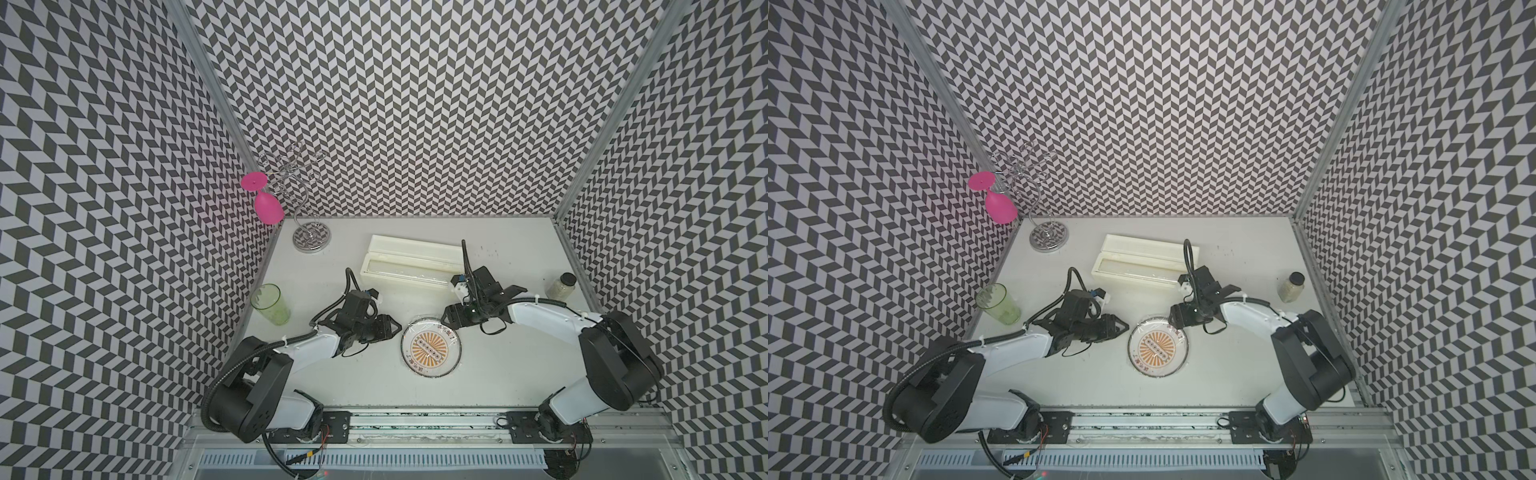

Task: Wrap the plate with plastic wrap
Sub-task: Cover the plate with plastic wrap, then reset both arms

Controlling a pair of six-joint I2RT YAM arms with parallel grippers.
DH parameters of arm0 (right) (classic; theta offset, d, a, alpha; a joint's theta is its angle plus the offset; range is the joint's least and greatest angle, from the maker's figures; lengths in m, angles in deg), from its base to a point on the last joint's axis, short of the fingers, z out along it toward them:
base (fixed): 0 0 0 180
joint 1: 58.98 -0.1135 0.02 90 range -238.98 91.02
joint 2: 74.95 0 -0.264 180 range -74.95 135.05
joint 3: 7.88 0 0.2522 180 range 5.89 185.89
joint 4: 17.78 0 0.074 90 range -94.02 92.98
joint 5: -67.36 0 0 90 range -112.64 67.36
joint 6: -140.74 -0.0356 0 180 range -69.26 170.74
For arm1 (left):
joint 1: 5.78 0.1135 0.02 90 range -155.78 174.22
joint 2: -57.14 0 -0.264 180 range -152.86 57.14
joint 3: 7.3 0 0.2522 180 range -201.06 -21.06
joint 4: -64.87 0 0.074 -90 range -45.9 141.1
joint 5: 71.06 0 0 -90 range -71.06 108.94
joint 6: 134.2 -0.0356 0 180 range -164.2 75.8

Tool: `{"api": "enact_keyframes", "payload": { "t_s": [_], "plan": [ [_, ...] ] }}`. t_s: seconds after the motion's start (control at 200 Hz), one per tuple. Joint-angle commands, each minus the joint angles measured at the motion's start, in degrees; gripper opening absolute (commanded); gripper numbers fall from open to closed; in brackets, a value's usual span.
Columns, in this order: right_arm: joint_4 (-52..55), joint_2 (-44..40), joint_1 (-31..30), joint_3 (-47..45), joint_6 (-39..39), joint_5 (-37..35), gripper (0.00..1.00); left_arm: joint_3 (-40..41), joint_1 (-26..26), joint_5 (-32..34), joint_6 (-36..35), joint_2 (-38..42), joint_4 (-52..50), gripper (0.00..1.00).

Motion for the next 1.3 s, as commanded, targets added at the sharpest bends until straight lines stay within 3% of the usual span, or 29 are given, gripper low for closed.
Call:
{"api": "enact_keyframes", "payload": {
  "t_s": [0.0,0.055,0.13,0.2,0.245,0.331,0.391,0.441,0.556,0.651,0.716,0.836,0.936,1.032,1.097,1.157,1.237,1.292],
  "plan": [
    [1.52,-6.87,0.60,1.25,-0.85,-0.03,0.74,-1.97,0.81,2.35,-3.97,7.47,-3.15,0.52],
    [-1.01,-10.72,0.93,0.04,-2.87,-1.92,0.74,-1.00,0.60,5.57,-5.71,12.43,-0.44,0.54],
    [-5.82,-15.79,2.69,-2.20,-7.72,-10.78,0.75,1.01,0.07,13.33,-10.39,20.01,4.85,0.57],
    [-13.93,-20.12,5.51,-5.97,-8.86,-20.68,0.76,4.39,-2.70,26.66,-19.40,26.45,12.30,0.66],
    [-23.05,-23.21,6.12,-10.37,-6.02,-28.40,0.77,6.82,-4.19,36.99,-24.75,28.68,17.63,0.73],
    [-44.92,-28.17,6.48,-20.91,-0.17,-45.55,0.79,8.32,-2.87,52.04,-32.46,28.21,25.03,0.74],
    [-60.28,-29.28,7.28,-27.50,6.55,-52.26,0.80,7.48,1.46,59.77,-30.97,26.24,26.01,0.73],
    [-66.36,-27.68,8.48,-29.76,10.08,-55.72,0.80,8.71,6.22,62.79,-28.25,25.18,28.62,0.71],
    [-64.61,-20.21,10.89,-29.03,12.04,-59.67,0.81,13.47,14.21,62.81,-22.69,24.70,33.70,0.67],
    [-76.04,-15.08,12.26,-34.04,12.49,-60.11,0.81,15.80,15.49,62.43,-23.55,20.52,40.09,0.68],
    [-84.46,-12.42,13.69,-37.19,13.52,-58.03,0.81,16.07,15.17,62.28,-27.97,15.40,44.63,0.69],
    [-98.53,-7.61,15.99,-40.81,18.76,-54.61,0.81,16.54,18.49,56.36,-31.24,2.52,56.99,0.73],
    [-95.51,-6.42,17.55,-38.53,18.17,-52.61,0.83,15.69,22.55,44.94,-35.31,-2.03,63.98,0.75],
    [-90.01,-7.60,19.78,-36.28,16.42,-48.26,0.84,17.94,28.62,35.39,-32.09,-7.23,72.62,0.83],
    [-86.46,-9.10,21.50,-35.89,15.23,-44.31,0.84,18.87,29.04,28.80,-34.40,-11.35,78.93,0.99],
    [-87.23,-9.65,22.42,-36.55,14.95,-42.11,0.86,17.79,29.24,26.19,-35.42,-13.57,80.49,1.00],
    [-86.74,-9.55,22.70,-36.26,15.47,-39.72,0.89,15.49,29.63,25.79,-34.58,-11.64,72.52,1.00],
    [-86.96,-9.79,23.20,-36.56,15.34,-36.45,0.94,16.04,29.64,25.83,-35.05,-12.81,75.57,1.00]
  ]
}}
